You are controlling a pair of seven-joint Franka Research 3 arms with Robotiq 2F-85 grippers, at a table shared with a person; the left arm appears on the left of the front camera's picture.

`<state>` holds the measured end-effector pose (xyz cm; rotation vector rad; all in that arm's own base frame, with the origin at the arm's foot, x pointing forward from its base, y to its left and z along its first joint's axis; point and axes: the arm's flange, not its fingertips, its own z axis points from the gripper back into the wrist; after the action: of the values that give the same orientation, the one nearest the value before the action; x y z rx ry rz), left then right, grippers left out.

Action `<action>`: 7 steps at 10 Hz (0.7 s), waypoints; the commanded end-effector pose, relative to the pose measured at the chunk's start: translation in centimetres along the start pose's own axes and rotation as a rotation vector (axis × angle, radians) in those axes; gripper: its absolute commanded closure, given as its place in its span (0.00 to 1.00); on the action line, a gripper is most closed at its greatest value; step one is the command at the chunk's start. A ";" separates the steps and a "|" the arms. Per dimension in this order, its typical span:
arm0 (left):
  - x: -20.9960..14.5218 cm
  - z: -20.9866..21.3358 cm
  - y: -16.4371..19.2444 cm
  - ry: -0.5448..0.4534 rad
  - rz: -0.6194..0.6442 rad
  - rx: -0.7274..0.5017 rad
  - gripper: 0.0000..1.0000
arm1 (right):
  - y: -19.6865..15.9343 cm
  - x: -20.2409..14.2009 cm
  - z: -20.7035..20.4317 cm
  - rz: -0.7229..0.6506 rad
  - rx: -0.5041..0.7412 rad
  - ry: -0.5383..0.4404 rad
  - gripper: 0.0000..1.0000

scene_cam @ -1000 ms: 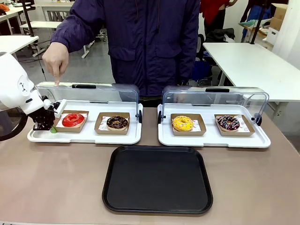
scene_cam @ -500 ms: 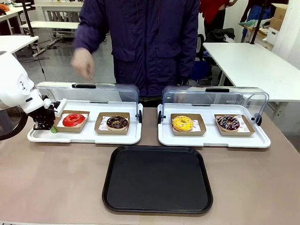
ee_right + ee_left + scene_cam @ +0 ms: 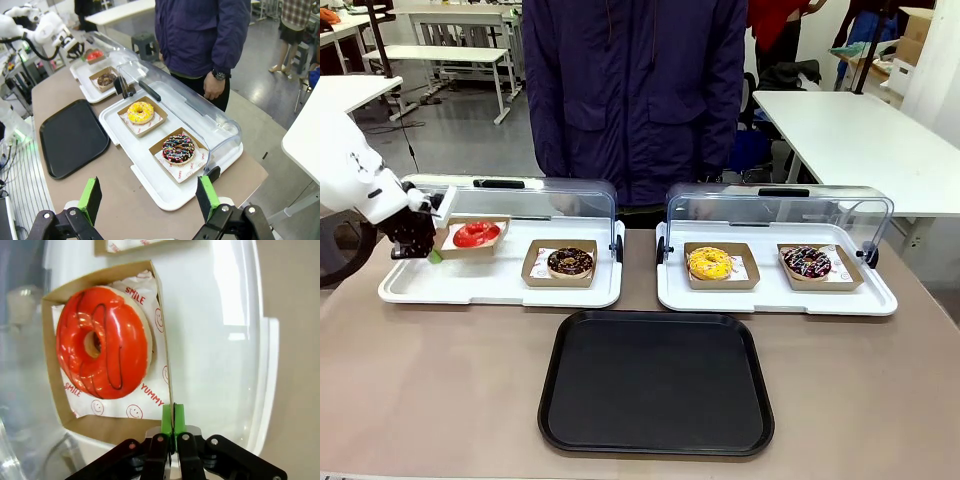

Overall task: Move the first donut from the left to the tray.
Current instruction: Pick up the Paper togo box containing the Donut indicated by the person and place it on the Handle tray.

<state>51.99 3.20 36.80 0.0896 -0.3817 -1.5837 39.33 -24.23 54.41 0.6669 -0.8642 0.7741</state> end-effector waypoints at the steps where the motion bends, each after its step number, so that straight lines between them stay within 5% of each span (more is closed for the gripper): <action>1: 2.6 2.4 -1.8 -0.014 -0.030 0.055 0.98 | -0.1 0.2 0.1 0.022 0.003 -0.023 0.00; 4: 7.6 5.8 -4.7 -0.039 -0.040 0.019 0.98 | -0.1 0.2 0.1 0.022 0.003 -0.023 0.00; 7: 14.2 7.5 -11.3 -0.059 -0.073 -0.007 0.98 | -0.1 0.2 0.1 0.022 0.003 -0.023 0.00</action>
<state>40.99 -8.05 42.24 0.0454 -0.4237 -1.6697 39.32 -24.24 54.41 0.6667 -0.8637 0.7739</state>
